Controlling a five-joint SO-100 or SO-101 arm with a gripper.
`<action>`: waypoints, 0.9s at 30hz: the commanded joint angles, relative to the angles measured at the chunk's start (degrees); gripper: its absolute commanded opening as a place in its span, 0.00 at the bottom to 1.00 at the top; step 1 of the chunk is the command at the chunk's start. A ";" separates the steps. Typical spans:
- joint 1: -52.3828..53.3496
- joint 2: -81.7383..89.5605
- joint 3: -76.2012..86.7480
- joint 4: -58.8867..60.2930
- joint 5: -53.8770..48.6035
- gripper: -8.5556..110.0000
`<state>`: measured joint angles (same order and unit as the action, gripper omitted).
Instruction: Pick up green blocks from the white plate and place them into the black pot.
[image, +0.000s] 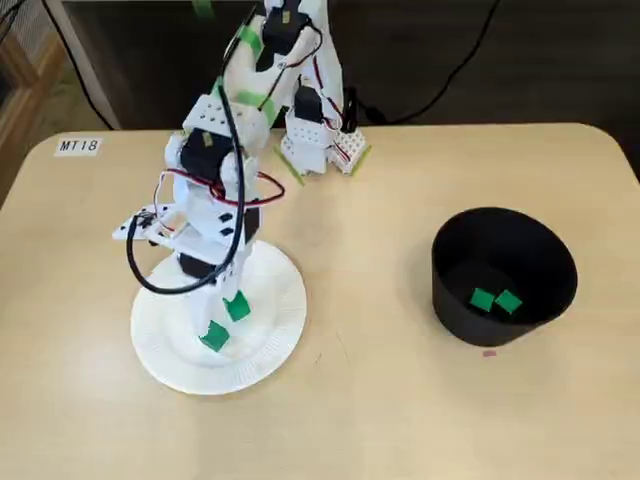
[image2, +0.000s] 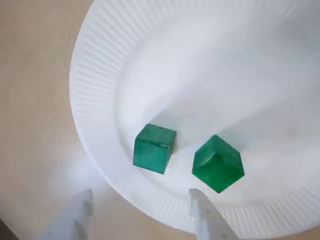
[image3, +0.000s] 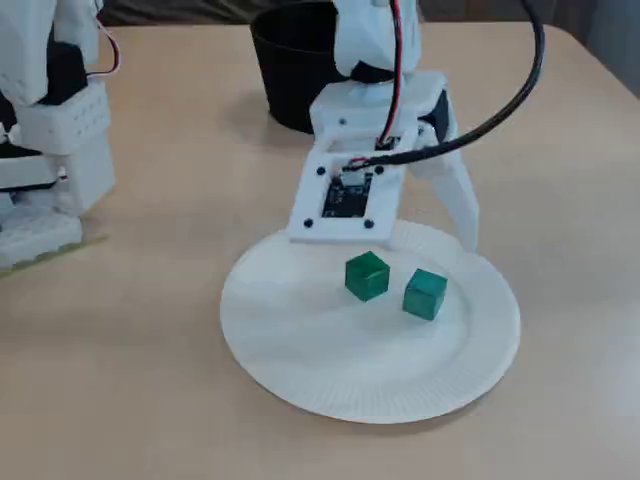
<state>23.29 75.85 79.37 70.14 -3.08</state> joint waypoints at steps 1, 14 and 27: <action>0.79 -0.97 -4.22 -0.35 -0.26 0.31; 1.76 -8.00 -8.96 -0.62 0.79 0.28; 1.49 -11.95 -9.32 -6.06 4.39 0.14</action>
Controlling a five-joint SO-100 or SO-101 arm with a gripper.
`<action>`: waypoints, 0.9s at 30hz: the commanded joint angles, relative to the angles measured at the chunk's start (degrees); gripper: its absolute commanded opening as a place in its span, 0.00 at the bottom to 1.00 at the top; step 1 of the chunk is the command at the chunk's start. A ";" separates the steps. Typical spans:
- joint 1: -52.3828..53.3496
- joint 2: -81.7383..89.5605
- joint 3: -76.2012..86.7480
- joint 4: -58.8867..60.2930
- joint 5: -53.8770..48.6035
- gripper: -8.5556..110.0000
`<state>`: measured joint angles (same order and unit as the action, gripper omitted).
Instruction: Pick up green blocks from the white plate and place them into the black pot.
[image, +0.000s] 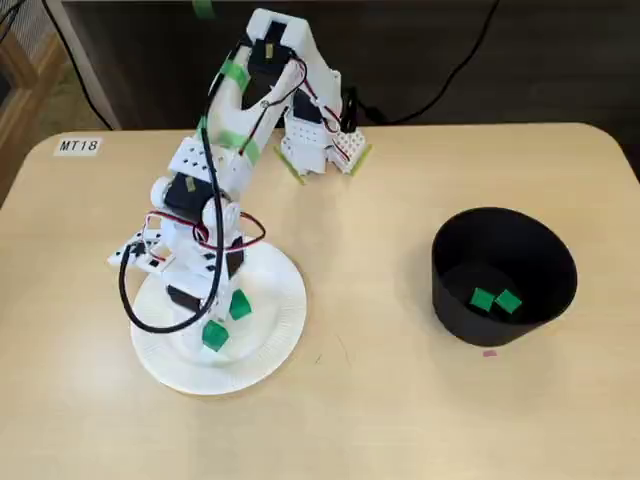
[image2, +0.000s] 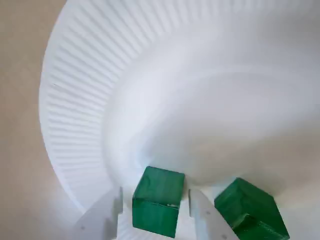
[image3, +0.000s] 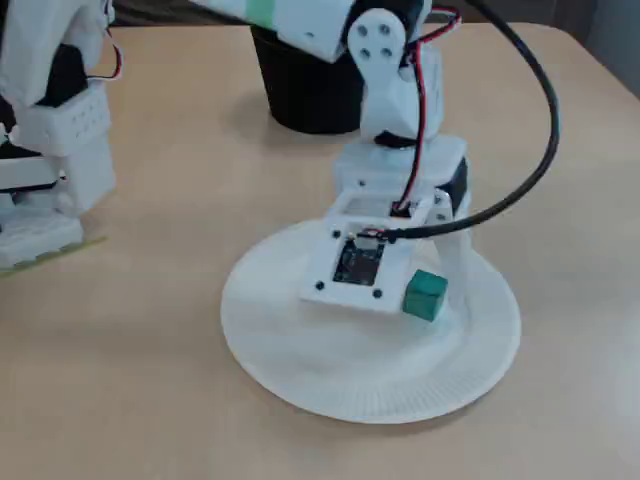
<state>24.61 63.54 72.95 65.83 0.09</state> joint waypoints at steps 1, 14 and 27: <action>0.18 0.00 -2.90 -2.64 1.85 0.10; 0.18 14.68 -3.08 -2.90 0.35 0.05; -37.79 54.32 11.51 -8.09 4.66 0.05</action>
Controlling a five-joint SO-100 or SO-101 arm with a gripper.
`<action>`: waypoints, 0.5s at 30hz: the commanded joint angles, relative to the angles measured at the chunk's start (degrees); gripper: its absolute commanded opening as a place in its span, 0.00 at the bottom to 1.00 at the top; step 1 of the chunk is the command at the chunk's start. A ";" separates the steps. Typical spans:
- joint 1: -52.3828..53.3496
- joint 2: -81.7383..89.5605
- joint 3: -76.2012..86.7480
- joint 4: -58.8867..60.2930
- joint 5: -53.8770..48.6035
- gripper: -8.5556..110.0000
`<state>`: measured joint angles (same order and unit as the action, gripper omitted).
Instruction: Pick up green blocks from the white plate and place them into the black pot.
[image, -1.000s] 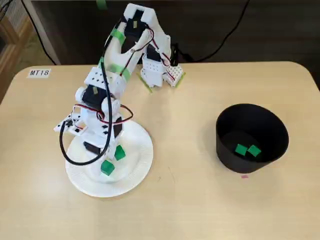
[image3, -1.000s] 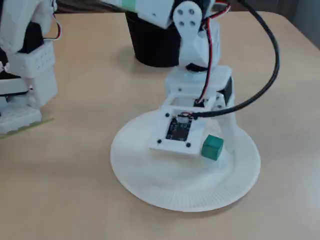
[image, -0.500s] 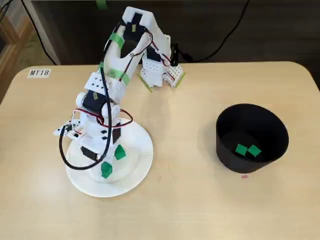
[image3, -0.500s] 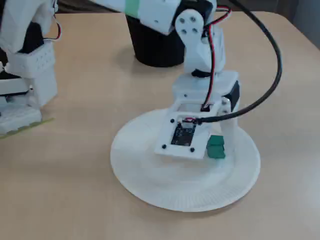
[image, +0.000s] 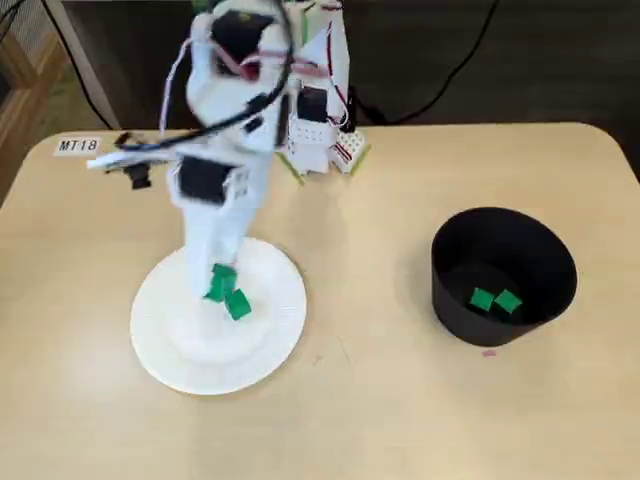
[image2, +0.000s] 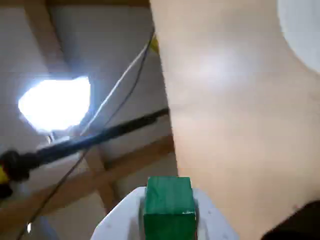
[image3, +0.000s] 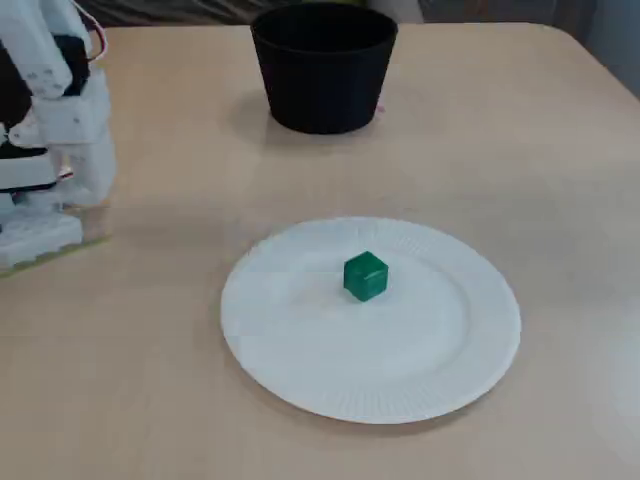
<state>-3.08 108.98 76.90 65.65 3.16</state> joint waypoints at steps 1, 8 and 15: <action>-14.24 11.60 12.92 -13.01 2.29 0.05; -31.29 16.61 36.91 -36.91 2.55 0.05; -32.87 15.03 49.75 -50.27 2.81 0.05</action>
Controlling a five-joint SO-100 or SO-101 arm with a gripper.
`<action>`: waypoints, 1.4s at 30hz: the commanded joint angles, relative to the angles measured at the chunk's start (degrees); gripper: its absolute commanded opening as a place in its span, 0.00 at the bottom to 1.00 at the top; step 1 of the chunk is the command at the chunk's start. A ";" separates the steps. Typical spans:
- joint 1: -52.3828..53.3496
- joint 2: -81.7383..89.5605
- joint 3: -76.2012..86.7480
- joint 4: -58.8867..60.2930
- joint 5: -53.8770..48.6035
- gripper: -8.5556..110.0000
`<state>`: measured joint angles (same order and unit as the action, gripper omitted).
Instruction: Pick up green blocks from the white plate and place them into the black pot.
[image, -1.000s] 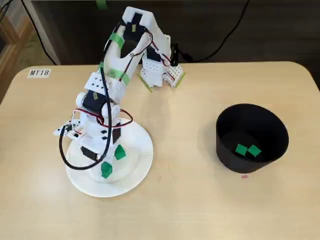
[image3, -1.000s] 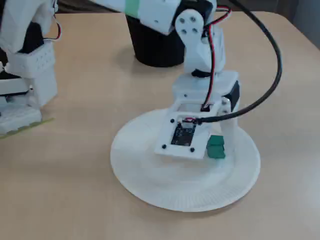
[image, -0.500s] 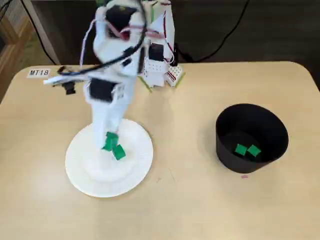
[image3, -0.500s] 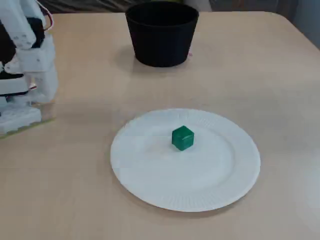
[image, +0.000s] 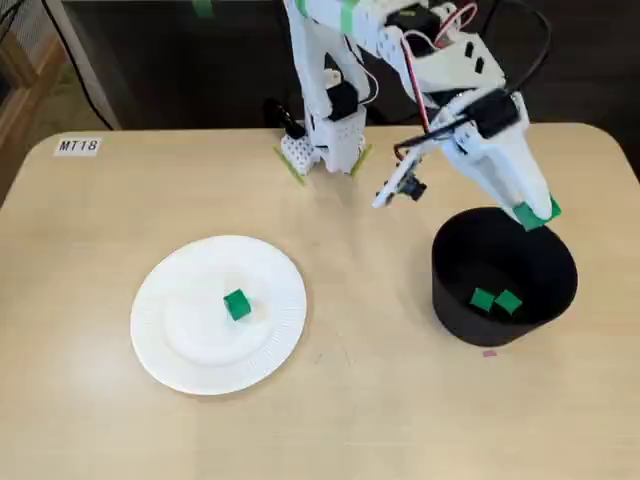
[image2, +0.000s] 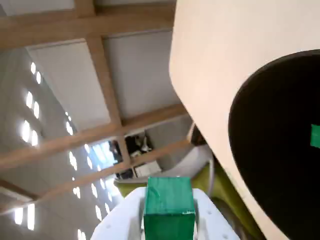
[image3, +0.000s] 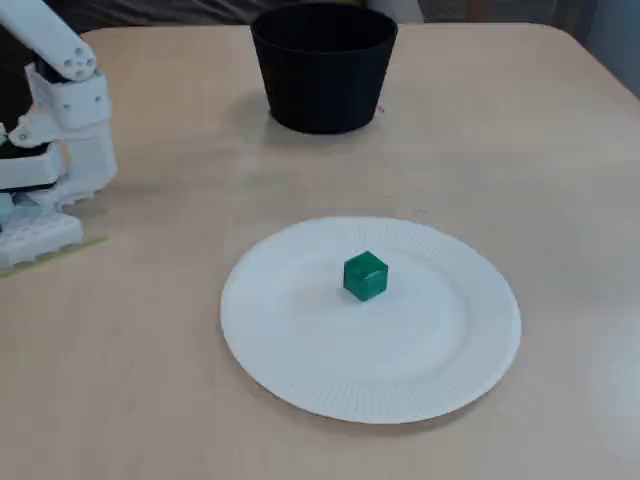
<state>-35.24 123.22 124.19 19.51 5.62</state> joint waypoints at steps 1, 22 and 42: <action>-0.62 0.88 3.43 -4.57 0.26 0.05; 0.88 6.50 8.61 1.76 -1.49 0.34; 43.15 26.98 9.14 39.38 6.15 0.05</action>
<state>4.83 151.88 133.51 58.36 11.16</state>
